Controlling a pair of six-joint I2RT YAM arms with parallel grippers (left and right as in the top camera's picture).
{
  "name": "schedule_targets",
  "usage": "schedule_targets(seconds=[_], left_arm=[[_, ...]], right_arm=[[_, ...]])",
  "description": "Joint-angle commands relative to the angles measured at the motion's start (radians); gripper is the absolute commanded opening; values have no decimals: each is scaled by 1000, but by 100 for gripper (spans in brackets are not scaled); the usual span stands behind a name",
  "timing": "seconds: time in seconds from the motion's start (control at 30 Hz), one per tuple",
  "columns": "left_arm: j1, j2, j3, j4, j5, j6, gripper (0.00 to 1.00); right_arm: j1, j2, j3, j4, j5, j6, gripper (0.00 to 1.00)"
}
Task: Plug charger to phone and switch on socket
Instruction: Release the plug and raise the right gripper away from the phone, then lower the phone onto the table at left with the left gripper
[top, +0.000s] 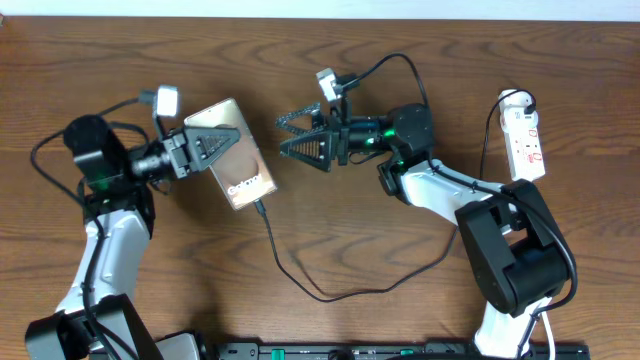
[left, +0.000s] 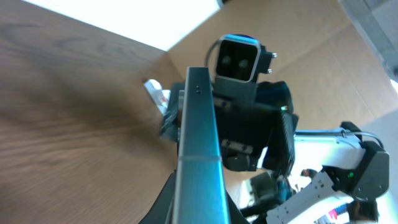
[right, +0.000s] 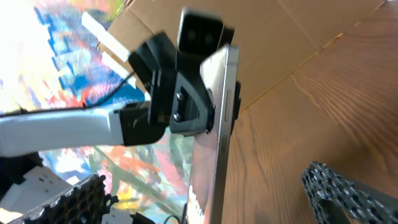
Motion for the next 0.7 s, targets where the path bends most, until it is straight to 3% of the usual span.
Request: schedule_targets(seconds=[0.0,0.17,0.33,0.67], left_arm=[[60,-5,-28,5,24,18,7],[148,-5,-84,5,11,48,8],[218,-5,-148,1,-103,55,7],[260,-5,-195,-463,-584,133,7]], right_arm=[[-38,-8,16,3,-11,60,99],[-68,-8,16,3,-47,75,99],[-69,-8,16,3,-70,75,99],[-69,-8,16,3,-75,74,99]])
